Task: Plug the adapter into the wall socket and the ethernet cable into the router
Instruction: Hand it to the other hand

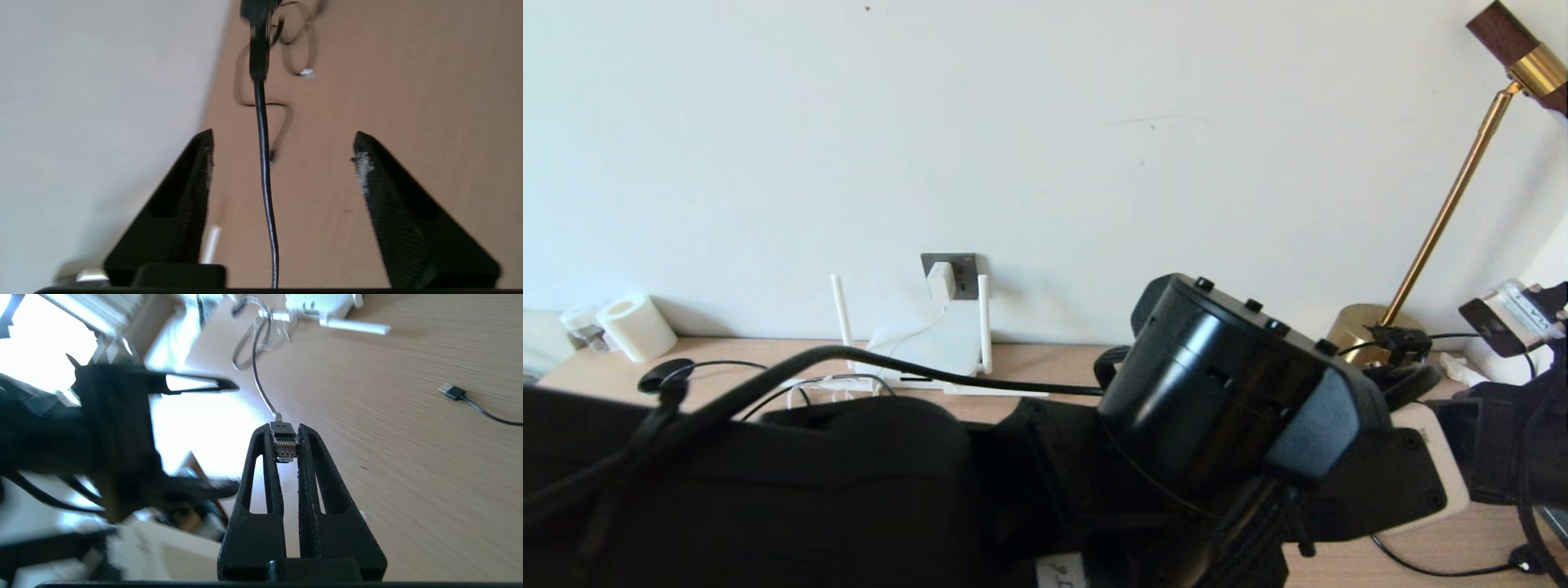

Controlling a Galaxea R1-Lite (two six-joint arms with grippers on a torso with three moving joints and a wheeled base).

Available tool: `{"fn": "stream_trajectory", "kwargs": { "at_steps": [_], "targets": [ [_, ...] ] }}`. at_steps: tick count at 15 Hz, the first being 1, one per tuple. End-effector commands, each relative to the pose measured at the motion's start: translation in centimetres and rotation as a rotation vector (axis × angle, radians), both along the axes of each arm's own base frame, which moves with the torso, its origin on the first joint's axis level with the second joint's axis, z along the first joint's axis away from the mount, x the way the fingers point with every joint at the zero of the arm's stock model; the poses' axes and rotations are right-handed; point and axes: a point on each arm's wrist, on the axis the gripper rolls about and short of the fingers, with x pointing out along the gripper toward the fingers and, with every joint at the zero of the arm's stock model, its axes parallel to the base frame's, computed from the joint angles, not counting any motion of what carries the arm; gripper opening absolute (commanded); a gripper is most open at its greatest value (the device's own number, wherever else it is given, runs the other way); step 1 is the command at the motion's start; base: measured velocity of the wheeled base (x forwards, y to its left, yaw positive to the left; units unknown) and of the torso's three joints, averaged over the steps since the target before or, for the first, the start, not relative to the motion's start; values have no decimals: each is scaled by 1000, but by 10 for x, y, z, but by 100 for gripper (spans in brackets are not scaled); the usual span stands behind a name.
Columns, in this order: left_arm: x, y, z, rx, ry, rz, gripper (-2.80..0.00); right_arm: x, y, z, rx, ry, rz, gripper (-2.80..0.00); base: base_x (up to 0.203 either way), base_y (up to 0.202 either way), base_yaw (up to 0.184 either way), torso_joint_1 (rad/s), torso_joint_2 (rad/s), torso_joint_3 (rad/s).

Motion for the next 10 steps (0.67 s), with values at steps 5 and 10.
{"fn": "stream_trajectory", "kwargs": {
  "at_steps": [5, 10],
  "targets": [
    [32, 1, 10, -33, -338, 54, 0, 17, 2, 63, 376, 321, -94, -280, 0, 0, 0, 0, 0, 0],
    [59, -11, 1, -95, -514, 48, 0, 33, 7, 60, 396, 548, -90, -280, 0, 0, 0, 0, 0, 0]
  ]
}}
